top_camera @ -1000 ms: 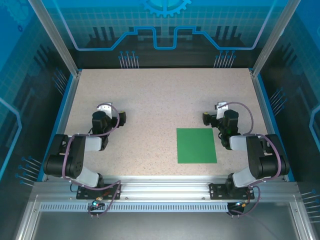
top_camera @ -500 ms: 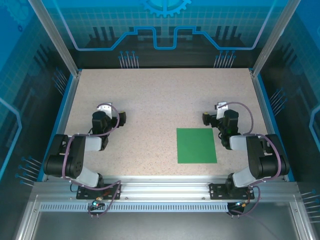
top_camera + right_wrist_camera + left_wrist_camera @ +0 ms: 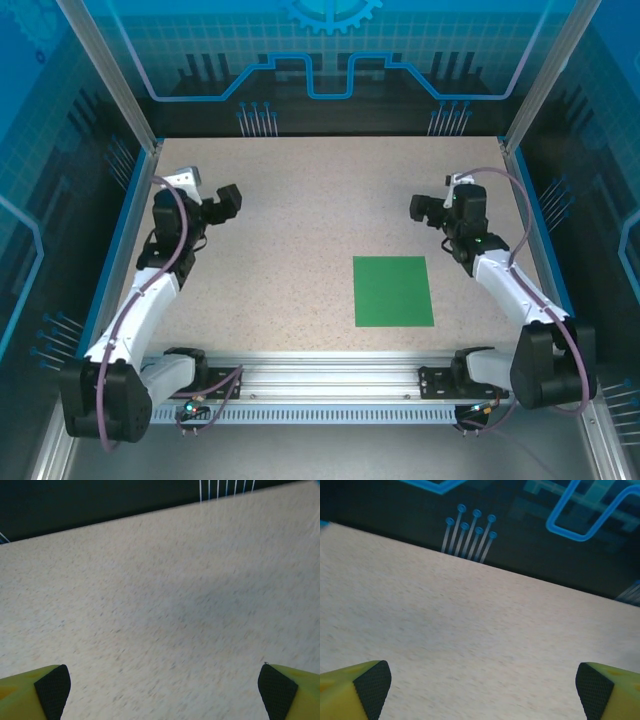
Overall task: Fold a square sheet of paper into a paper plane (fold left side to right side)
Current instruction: Move the square sheet of paper to the center of the table.
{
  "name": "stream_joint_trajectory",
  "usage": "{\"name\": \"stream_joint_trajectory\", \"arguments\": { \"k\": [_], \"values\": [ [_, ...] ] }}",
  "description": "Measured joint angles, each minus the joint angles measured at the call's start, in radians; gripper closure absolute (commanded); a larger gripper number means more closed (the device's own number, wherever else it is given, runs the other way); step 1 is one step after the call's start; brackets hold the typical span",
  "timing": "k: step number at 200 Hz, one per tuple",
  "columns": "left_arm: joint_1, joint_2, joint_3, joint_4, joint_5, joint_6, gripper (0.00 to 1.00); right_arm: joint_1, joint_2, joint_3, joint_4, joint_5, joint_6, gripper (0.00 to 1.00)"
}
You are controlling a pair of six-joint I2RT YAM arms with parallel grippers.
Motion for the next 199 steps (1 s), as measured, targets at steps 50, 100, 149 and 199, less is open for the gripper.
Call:
{"name": "stream_joint_trajectory", "arguments": {
  "k": [50, 100, 149, 199],
  "values": [
    [-0.126, 0.050, -0.037, -0.154, 0.222, -0.269, 0.01, 0.314, 0.136, 0.079, -0.280, 0.112, 0.243, 0.00],
    [-0.313, 0.050, -0.109, -0.186, 0.280, -0.356, 0.01, 0.476, 0.253, 0.093, -0.459, 0.203, 0.448, 0.00],
    [-0.319, 0.034, -0.150, -0.198, 0.281, -0.368, 0.01, 0.511, 0.299, 0.091, -0.520, 0.213, 0.554, 0.02],
    [-0.319, 0.026, -0.148, -0.224, 0.277, -0.364, 0.01, 0.515, 0.329, 0.045, -0.517, 0.188, 0.612, 0.05]
  ]
}}
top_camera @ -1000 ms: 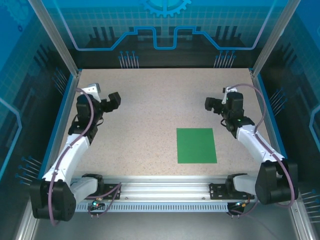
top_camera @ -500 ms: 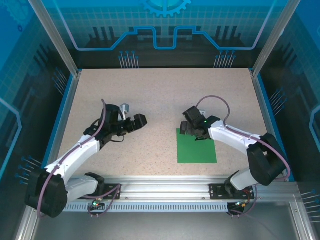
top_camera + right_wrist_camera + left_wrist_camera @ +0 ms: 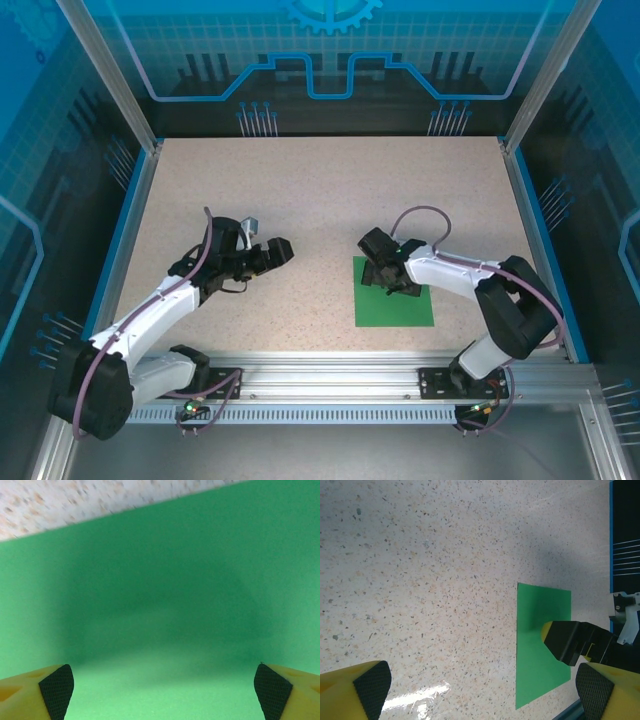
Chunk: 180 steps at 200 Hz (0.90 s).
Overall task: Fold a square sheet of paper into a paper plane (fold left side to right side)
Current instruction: Move the square sheet of paper to the center of the table.
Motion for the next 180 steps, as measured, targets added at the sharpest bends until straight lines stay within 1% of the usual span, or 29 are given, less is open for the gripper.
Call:
{"name": "stream_joint_trajectory", "arguments": {
  "k": [44, 90, 137, 180],
  "values": [
    [-0.001, -0.014, 0.001, -0.019, -0.019, 0.005, 0.01, 0.015, 0.036, -0.009, 0.017, -0.039, 0.035, 0.05],
    [-0.001, -0.023, 0.011, -0.049, -0.034, 0.027, 0.01, 0.046, 0.068, 0.019, 0.030, -0.039, 0.072, 0.05],
    [-0.001, -0.041, 0.039, -0.075, -0.052, 0.035, 0.01, 0.114, 0.175, 0.146, 0.028, -0.041, 0.114, 0.05],
    [-0.001, -0.046, 0.054, -0.103, -0.077, 0.052, 0.01, 0.142, 0.284, 0.293, 0.037, -0.063, 0.171, 0.05]
  ]
}}
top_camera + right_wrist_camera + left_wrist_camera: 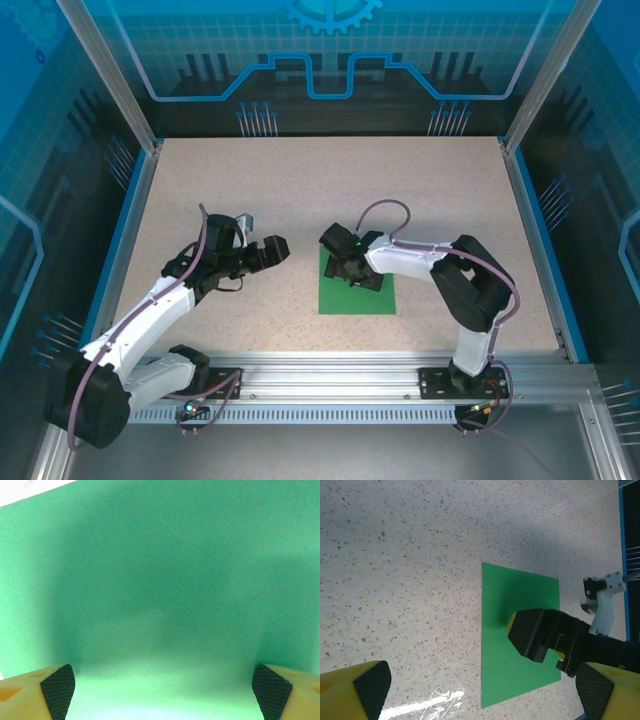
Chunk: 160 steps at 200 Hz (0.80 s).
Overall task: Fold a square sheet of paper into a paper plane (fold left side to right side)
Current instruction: Move the square sheet of paper to the center of the table.
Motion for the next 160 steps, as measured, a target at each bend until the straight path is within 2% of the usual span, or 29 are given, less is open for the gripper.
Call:
{"name": "stream_joint_trajectory", "arguments": {
  "k": [41, 95, 128, 160],
  "values": [
    [0.000, 0.000, 0.002, -0.023, -0.009, 0.000, 0.01, 0.020, 0.103, 0.148, 0.004, -0.019, 0.008, 0.04],
    [0.000, 0.000, 0.014, -0.039, -0.009, -0.001, 0.01, 0.026, 0.107, 0.156, 0.016, -0.019, 0.009, 0.04],
    [0.000, 0.019, 0.043, -0.045, 0.002, -0.003, 0.01, 0.028, 0.076, 0.145, 0.038, -0.021, -0.019, 0.03],
    [0.000, 0.064, 0.072, -0.042, 0.061, -0.004, 0.04, 0.027, -0.027, 0.113, 0.033, 0.014, -0.075, 0.02]
  ]
}}
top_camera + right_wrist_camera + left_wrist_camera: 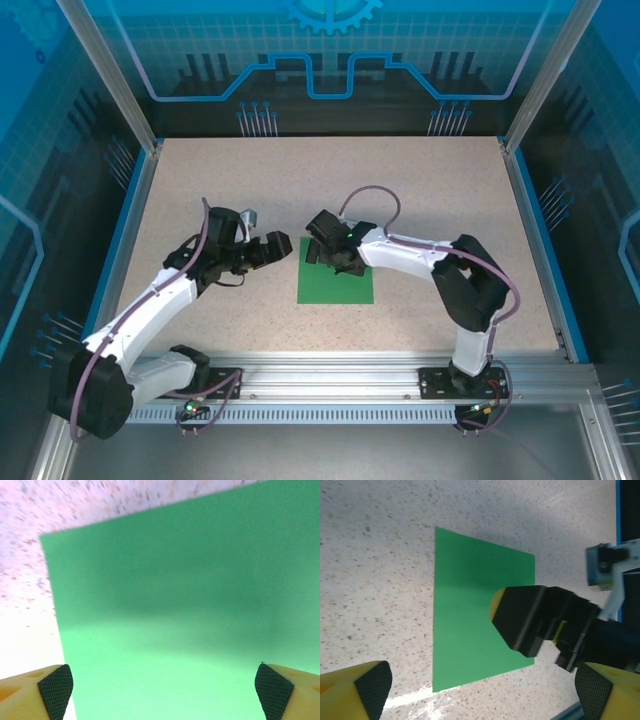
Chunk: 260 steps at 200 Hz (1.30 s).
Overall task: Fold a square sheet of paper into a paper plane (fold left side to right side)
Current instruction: Move the square sheet of paper to the center of the table, then pick up the square sheet of paper from the center of the table.
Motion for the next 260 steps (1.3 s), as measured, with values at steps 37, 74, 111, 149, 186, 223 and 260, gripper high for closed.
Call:
{"name": "stream_joint_trajectory", "arguments": {
  "k": [37, 74, 111, 149, 186, 223, 260],
  "values": [
    [-0.009, 0.117, 0.007, 0.028, 0.089, -0.019, 0.09, -0.025, -0.120, -0.071, -0.001, 0.031, -0.095, 0.00],
    [-0.058, 0.249, 0.026, 0.056, 0.143, -0.029, 0.19, -0.137, -0.167, -0.155, 0.005, 0.004, -0.211, 0.00],
    [-0.113, 0.385, 0.067, 0.093, 0.175, -0.051, 0.26, -0.230, -0.164, -0.188, 0.045, -0.069, -0.321, 0.00],
    [-0.159, 0.460, 0.091, 0.117, 0.178, -0.070, 0.26, -0.253, -0.103, -0.159, 0.090, -0.130, -0.394, 0.00],
    [-0.165, 0.518, 0.103, 0.116, 0.174, -0.079, 0.28, -0.253, 0.004, -0.062, 0.090, -0.149, -0.430, 0.00],
    [-0.169, 0.557, 0.104, 0.115, 0.174, -0.079, 0.29, -0.253, 0.088, 0.024, 0.060, -0.127, -0.433, 0.00],
    [-0.170, 0.578, 0.104, 0.113, 0.174, -0.079, 0.31, -0.252, 0.137, 0.045, 0.027, -0.111, -0.425, 0.00]
  ]
}}
